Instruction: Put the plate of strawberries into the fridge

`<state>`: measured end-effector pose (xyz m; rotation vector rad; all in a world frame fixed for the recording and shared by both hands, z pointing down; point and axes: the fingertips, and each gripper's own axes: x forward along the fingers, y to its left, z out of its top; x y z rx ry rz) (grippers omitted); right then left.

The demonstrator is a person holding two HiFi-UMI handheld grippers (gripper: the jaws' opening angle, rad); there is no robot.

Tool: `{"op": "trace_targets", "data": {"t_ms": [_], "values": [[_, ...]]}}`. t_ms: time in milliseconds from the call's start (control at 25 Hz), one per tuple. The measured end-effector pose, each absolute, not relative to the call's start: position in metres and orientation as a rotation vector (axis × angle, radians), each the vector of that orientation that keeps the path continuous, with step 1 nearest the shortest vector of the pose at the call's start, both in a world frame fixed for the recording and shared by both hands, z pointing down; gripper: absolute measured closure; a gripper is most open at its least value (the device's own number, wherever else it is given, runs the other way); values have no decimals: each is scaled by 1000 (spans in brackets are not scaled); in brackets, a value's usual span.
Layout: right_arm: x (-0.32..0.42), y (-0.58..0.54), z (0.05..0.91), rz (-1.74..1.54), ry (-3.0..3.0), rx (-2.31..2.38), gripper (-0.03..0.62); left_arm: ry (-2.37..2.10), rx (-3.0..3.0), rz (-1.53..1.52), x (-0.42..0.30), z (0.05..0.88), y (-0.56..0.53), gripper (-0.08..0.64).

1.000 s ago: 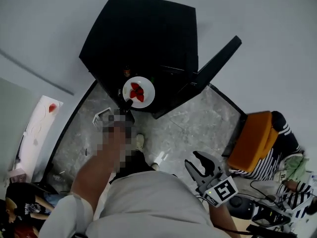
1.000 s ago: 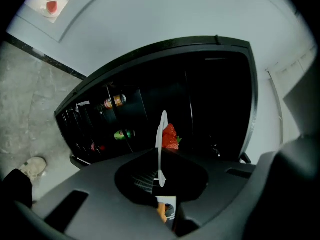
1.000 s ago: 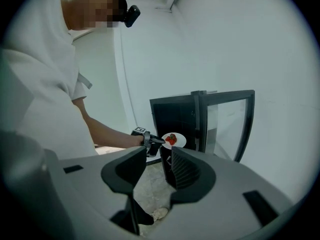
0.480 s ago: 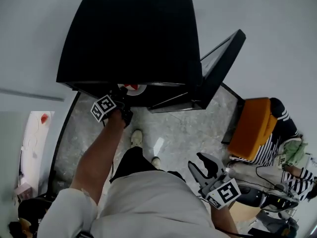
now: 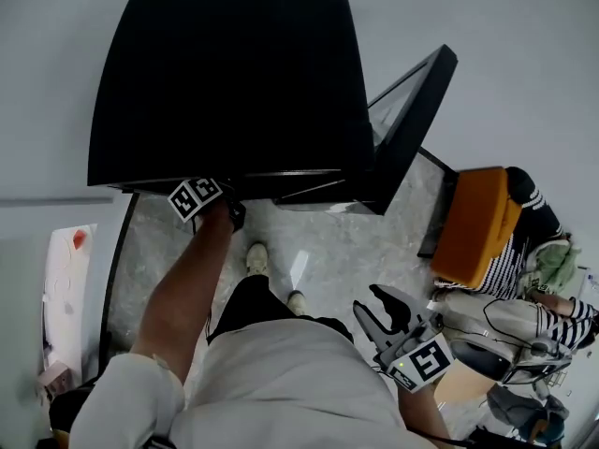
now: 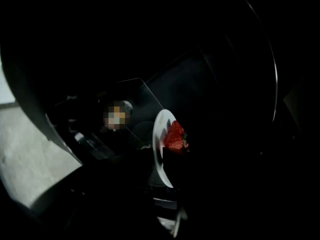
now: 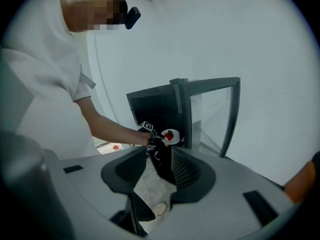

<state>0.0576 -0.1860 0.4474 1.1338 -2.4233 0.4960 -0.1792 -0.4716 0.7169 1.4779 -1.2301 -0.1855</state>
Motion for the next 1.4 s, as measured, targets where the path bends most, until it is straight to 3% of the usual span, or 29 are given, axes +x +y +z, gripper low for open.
{"op": "trace_targets", "data": {"t_ms": [560, 1000, 1400], "values": [[73, -172, 442, 469, -2406, 1147, 442, -1457, 1596, 312, -184, 719, -466, 410], [114, -152, 437, 470, -2465, 1096, 442, -1484, 1679, 260, -160, 677, -429, 406], [142, -101, 428, 413, -2614, 939, 443, -1424, 1805, 127, -117, 601, -310, 407]]}}
